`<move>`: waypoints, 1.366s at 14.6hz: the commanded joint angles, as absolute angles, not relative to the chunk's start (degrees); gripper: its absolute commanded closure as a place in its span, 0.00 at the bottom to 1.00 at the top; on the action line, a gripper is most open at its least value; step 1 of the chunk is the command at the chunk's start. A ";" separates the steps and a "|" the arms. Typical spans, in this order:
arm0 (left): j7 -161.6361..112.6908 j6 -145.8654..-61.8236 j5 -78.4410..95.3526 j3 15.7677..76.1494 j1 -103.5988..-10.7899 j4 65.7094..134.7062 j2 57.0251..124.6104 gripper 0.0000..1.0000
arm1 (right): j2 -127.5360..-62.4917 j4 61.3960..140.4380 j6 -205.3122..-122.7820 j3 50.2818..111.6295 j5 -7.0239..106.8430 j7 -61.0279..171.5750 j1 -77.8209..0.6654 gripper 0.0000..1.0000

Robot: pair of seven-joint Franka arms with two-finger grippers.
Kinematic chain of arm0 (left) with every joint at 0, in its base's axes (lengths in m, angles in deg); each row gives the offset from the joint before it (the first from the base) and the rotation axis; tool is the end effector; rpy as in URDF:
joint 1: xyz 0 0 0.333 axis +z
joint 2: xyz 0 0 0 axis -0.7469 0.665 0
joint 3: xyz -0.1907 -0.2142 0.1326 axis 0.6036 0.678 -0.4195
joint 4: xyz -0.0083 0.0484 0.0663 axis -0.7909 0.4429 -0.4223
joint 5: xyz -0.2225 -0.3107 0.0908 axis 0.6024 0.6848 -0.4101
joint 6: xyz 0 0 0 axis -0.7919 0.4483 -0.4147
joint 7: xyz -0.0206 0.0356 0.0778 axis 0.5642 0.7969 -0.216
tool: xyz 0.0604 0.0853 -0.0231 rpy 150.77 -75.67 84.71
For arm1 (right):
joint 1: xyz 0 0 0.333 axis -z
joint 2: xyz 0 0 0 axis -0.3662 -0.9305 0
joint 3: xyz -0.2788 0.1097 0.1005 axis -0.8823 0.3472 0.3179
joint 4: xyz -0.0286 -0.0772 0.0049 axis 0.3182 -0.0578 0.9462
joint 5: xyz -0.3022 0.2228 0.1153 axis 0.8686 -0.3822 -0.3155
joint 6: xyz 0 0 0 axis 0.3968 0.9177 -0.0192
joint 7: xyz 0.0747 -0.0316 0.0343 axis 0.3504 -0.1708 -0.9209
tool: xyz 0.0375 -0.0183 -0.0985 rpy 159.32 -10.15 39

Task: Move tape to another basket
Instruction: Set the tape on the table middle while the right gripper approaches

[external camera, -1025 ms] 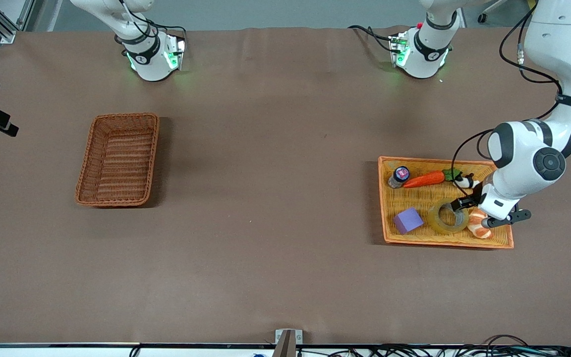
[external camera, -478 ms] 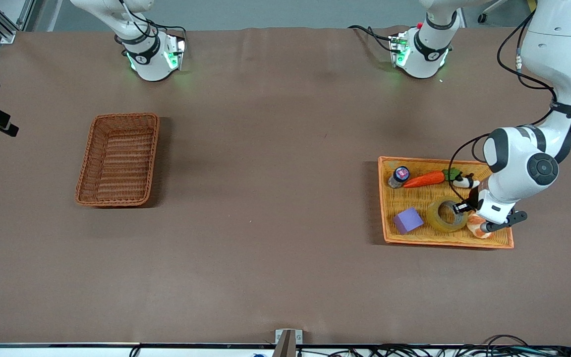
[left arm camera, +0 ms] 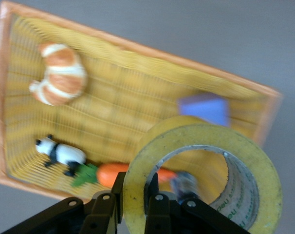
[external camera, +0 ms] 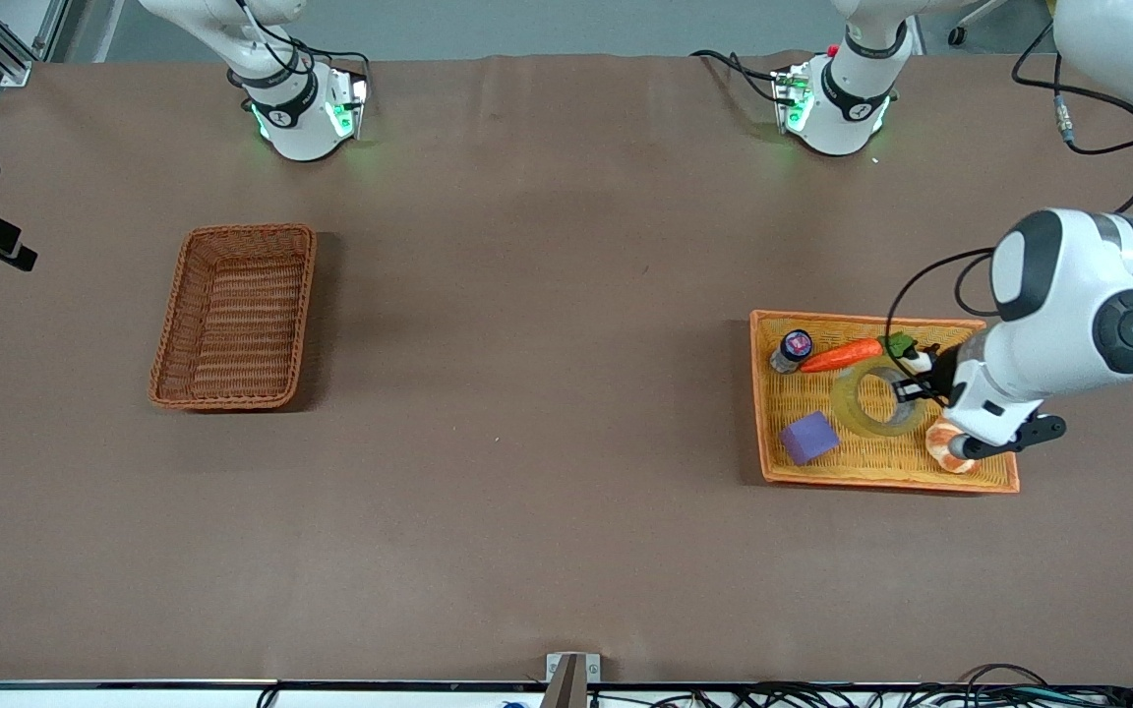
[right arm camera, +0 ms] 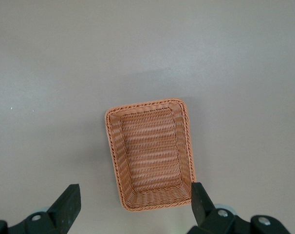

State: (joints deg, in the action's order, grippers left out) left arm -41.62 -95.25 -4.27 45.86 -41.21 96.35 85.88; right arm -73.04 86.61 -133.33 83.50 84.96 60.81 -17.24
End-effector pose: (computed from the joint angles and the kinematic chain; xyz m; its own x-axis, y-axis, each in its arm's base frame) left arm 0.6333 -0.0990 0.3943 0.9700 0.2043 -0.1318 0.2059 -0.9786 -0.0016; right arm 0.5502 -0.0647 0.6465 0.9912 -0.1301 -0.0243 -0.1308 -0.9909 -0.0313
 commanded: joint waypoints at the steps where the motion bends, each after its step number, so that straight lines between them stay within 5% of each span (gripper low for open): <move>1: -44.64 -93.20 -5.46 46.53 -46.63 92.52 88.91 1.00 | -72.60 87.24 -133.50 84.03 83.59 59.95 -16.21 0.00; 8: -70.81 -94.78 -5.37 46.27 -67.72 80.75 100.60 1.00 | -72.60 87.24 -133.50 84.03 83.59 59.95 -16.38 0.00; 17: -84.72 -115.34 -5.28 40.92 -86.18 76.09 113.26 1.00 | -74.01 86.53 -136.93 84.82 81.13 65.03 -25.86 0.00; 20: -84.47 -117.46 -5.28 38.27 -89.27 75.99 115.29 0.94 | -76.37 87.15 -138.95 90.78 81.22 70.40 -26.23 0.00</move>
State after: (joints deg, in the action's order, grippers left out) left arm -83.92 -117.34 -4.40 39.89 -87.88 78.48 113.80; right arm -74.46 86.82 -137.41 87.67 82.20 67.18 -26.32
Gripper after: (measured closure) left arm 0.789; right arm 0.000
